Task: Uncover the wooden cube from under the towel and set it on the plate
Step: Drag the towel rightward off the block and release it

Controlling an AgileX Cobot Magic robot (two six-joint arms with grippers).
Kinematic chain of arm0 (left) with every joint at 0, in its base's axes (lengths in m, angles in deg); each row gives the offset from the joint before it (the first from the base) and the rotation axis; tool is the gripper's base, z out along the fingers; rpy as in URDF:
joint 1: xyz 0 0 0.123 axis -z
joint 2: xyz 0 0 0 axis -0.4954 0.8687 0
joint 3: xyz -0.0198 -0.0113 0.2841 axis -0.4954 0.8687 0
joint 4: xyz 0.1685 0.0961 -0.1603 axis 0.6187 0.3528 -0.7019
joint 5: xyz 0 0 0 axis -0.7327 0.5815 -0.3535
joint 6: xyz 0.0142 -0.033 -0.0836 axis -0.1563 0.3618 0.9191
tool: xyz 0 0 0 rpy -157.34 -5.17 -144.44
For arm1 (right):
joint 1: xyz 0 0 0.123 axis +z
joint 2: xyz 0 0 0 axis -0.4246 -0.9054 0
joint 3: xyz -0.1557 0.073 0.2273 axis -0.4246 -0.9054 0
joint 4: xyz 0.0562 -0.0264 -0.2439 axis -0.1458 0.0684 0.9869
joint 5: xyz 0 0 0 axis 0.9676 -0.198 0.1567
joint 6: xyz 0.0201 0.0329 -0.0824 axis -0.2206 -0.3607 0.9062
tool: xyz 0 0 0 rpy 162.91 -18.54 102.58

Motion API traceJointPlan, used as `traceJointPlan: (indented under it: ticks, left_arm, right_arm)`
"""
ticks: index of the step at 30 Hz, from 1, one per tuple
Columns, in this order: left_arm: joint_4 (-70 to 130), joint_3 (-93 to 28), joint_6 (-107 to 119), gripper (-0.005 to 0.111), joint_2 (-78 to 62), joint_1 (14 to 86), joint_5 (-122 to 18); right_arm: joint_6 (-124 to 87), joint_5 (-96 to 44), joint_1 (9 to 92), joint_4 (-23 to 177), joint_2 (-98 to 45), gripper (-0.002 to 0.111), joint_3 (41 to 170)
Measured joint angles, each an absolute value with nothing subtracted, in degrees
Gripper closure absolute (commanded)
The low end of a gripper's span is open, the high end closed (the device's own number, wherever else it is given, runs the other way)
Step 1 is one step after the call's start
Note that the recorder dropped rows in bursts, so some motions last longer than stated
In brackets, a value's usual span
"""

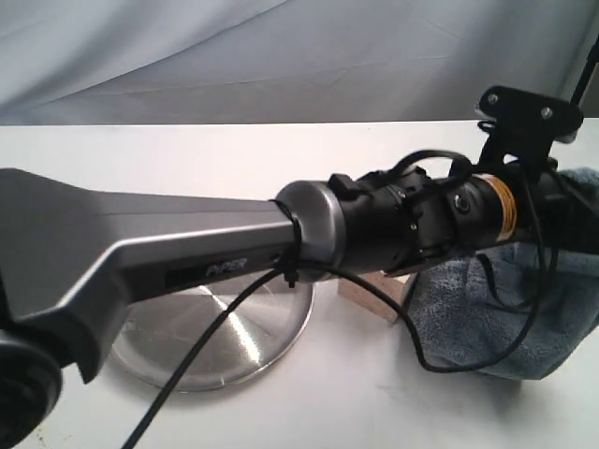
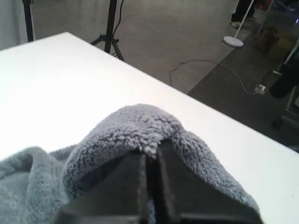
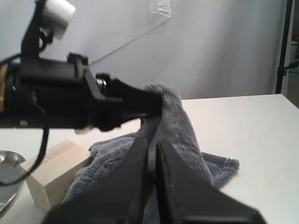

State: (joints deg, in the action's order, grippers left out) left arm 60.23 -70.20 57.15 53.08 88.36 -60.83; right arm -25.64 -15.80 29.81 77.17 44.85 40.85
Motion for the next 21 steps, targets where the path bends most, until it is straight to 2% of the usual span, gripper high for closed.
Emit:
traceJointPlan:
  ticks: [3,5,11,15,17,21]
  left_arm:
    - [60.2,-70.2,57.4,0.102,54.7,89.0,-58.8]
    - [60.2,-70.2,57.4,0.094,54.9,89.4,-56.0]
    - [60.2,-70.2,57.4,0.054,54.9,89.5,-51.1]
    - [60.2,-70.2,57.4,0.031,54.9,89.5,-51.0]
    - [60.2,-70.2,57.4,0.025,54.6,89.5,-50.9]
    - [60.2,-70.2,57.4,0.022,52.5,89.5,-49.5]
  right_arm:
    - [-25.6,-15.8,29.8,77.2,44.9,0.101,40.8]
    - [-25.6,-15.8,29.8,77.2,44.9,0.101,40.8]
    - [-25.6,-15.8,29.8,77.2,44.9,0.101,40.8]
    - [-25.6,-15.8,29.8,77.2,44.9,0.101,40.8]
    - [-25.6,-15.8,29.8,77.2,44.9,0.101,40.8]
    - [-25.6,-15.8,29.8,77.2,44.9,0.101,40.8]
